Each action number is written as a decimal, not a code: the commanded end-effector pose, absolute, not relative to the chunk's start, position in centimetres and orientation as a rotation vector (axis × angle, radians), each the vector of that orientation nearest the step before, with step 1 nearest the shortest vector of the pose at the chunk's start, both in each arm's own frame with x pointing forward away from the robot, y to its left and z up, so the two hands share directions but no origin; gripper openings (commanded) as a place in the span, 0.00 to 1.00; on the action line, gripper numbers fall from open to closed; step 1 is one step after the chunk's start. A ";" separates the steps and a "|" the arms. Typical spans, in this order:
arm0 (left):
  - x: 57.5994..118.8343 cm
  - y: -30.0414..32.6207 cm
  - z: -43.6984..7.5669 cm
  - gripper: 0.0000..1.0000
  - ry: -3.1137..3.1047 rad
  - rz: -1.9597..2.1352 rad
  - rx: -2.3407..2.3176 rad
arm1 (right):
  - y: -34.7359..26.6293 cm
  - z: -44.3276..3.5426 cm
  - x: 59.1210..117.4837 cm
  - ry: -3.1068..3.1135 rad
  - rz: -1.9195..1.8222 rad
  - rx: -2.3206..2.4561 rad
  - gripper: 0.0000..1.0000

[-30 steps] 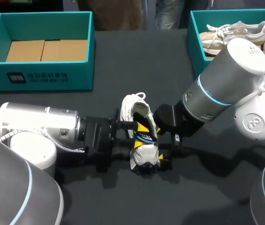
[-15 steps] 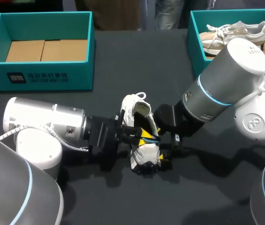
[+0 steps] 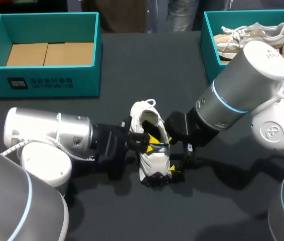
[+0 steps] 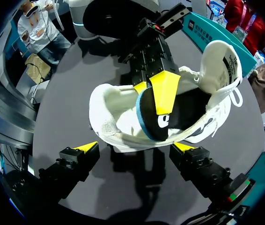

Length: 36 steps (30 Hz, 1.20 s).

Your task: Take the shoe out of the shoebox, open the shoe tongue, remove and reinsert the insole, then place the shoe into the shoebox

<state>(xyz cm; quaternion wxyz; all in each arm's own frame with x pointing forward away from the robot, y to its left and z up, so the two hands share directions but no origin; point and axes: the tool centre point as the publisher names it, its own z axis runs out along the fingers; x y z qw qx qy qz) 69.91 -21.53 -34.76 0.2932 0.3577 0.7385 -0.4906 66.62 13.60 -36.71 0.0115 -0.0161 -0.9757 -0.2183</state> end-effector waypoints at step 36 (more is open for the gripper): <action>67.4 -22.6 -33.2 0.00 2.038 -1.440 0.988 | 13.7 -36.8 66.5 -3.045 -0.681 -0.052 1.00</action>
